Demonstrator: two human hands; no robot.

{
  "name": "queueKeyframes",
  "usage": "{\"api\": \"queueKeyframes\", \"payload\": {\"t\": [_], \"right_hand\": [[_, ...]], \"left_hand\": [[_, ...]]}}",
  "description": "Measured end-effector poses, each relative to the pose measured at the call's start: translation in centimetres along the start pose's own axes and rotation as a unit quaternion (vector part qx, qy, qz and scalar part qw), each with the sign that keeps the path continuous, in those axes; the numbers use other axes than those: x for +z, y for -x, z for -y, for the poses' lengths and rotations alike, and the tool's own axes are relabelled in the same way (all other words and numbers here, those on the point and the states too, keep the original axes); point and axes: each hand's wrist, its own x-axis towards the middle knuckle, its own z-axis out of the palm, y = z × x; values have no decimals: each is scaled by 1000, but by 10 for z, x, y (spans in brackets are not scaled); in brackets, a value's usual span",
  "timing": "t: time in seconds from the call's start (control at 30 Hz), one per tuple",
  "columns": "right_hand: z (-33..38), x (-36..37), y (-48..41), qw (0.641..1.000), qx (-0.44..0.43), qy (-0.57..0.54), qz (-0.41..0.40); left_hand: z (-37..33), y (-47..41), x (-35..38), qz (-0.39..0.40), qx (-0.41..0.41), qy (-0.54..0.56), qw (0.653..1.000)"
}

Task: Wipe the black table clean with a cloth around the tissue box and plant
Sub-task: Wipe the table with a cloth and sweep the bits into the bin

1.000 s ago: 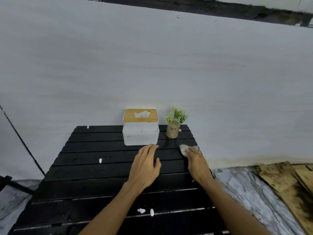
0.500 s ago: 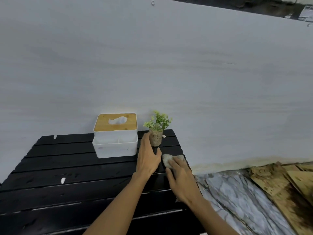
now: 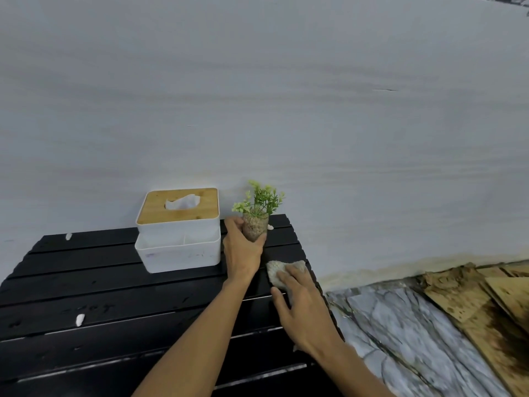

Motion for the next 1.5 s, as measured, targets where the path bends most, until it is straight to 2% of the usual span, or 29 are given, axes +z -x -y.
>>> {"api": "queueKeyframes", "payload": {"t": [0.27, 0.4, 0.53, 0.63, 0.73, 0.87, 1.07, 1.17, 1.23, 1.3, 1.37, 1.5], "right_hand": [[5, -1, -2, 1000, -1, 2, -28], [1, 6, -21, 996, 13, -18, -87], [-1, 16, -65, 989, 66, -11, -133], [-4, 20, -99, 985, 108, 5, -138], [-6, 25, -130, 988, 99, 6, -116], [-13, 30, -163, 998, 56, 7, -30], [-7, 0, -149, 993, -70, -52, 77], [-7, -12, -141, 990, -86, -104, 39], [-6, -11, -144, 992, -51, -112, -18], [-7, -3, -151, 994, -3, -98, -40], [-4, 11, -160, 996, 9, -79, -31], [16, 29, -168, 997, -59, -16, 36]], "left_hand": [[-10, 22, -11, -10, 45, 28, 999], [-37, 33, -38, -2, 72, 72, 995], [-64, 41, -74, -1, 111, 97, 989], [-80, 41, -98, -4, 144, 98, 985], [-91, 39, -114, -1, 161, 104, 982], [-95, 34, -127, 1, 163, 118, 980], [-93, 30, -135, 18, 161, 113, 980], [-92, 29, -135, 22, 161, 112, 980], [-91, 30, -135, 17, 164, 109, 980], [-90, 29, -135, 11, 166, 103, 981], [-89, 27, -138, 2, 168, 101, 981], [-91, 24, -142, -12, 176, 97, 980]]}}
